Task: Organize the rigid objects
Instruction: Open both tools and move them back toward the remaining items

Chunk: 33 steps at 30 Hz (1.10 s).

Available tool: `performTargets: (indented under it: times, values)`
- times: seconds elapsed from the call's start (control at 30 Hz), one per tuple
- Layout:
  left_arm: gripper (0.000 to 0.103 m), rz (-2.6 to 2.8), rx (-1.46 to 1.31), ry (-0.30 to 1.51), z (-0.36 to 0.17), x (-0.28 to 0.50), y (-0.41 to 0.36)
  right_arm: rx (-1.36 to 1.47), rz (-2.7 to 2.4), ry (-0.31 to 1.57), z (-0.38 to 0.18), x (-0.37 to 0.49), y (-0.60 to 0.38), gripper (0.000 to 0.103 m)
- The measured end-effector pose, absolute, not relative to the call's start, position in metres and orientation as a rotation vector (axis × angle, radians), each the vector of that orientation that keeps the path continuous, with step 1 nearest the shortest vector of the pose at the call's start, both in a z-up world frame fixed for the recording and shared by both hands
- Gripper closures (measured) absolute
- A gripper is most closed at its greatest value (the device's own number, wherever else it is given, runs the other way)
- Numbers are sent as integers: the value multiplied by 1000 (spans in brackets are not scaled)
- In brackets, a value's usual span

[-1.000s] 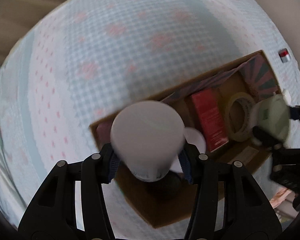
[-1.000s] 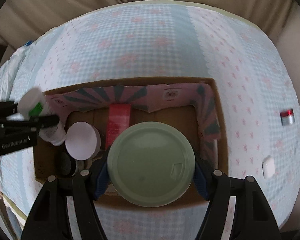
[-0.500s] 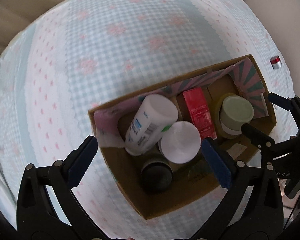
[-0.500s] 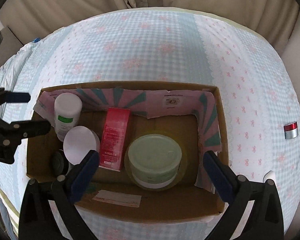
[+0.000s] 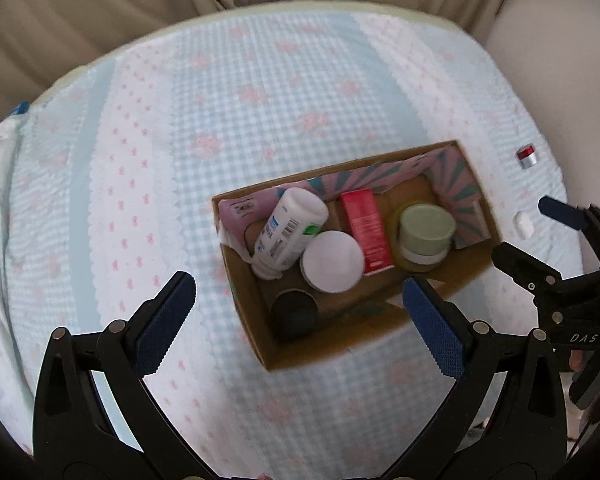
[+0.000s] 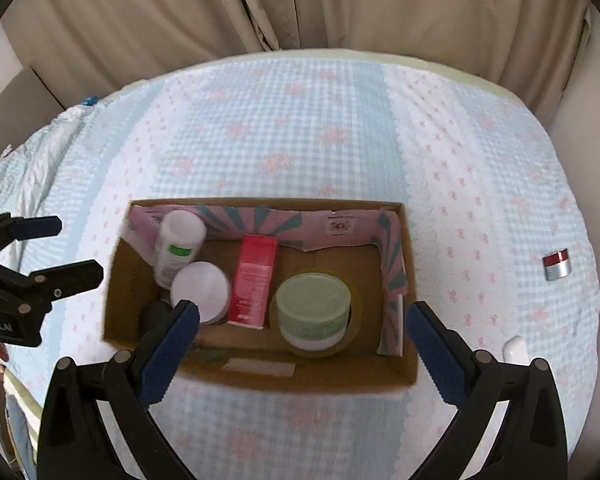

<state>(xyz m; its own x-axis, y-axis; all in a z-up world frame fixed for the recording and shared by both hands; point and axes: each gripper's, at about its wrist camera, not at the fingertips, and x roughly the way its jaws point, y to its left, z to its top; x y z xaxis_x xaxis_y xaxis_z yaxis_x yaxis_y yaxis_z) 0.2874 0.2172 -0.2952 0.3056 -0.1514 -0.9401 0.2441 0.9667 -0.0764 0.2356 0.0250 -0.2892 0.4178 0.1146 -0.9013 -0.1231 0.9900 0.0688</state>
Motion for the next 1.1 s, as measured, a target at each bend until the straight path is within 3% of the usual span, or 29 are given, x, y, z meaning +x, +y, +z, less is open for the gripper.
performTargets:
  times: [0.3,0.57,1.1]
  values:
    - [0,-231,52,1102,-221,224,206,53,107,1045,-199,177,1,0]
    - [0,-280,-51,1078,-195,194,170,-21,29,1007,-150,130,-46,0]
    - [0,-169,-89,1061,-189,159,-26,-56,26,921,-109,127,-245,0]
